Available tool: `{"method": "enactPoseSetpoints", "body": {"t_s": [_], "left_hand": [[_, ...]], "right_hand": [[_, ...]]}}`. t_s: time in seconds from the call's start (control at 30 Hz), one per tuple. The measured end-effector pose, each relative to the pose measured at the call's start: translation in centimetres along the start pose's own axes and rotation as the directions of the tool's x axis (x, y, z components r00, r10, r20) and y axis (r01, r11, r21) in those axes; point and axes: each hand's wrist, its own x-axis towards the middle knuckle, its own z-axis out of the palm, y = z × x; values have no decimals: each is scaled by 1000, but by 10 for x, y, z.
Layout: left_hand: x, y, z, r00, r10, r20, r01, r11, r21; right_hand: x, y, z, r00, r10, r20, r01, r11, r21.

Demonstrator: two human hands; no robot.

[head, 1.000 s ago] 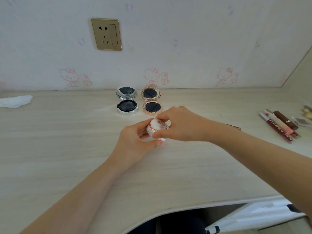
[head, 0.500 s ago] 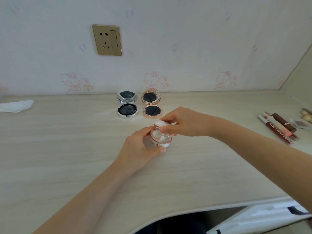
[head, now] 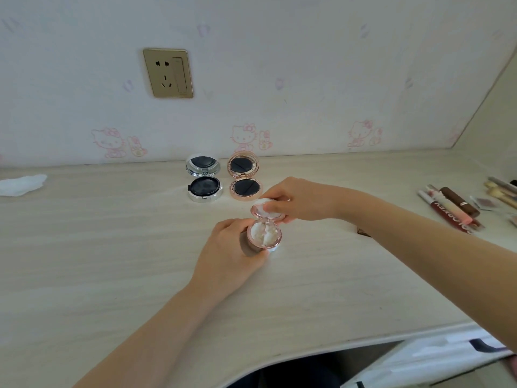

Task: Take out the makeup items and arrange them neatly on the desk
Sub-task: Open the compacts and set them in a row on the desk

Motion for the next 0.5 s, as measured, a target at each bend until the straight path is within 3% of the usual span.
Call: {"method": "enactPoseSetpoints", "body": {"t_s": [0.23, 0.5], "left_hand": [[1, 4, 5, 995, -13, -101, 21, 997, 78], [0, 2, 8, 996, -1, -95, 13, 992, 125]], "right_hand": [[11, 0, -5, 998, 25, -52, -23, 999, 39], [24, 1, -2, 996, 48, -78, -47, 999, 16]]}}
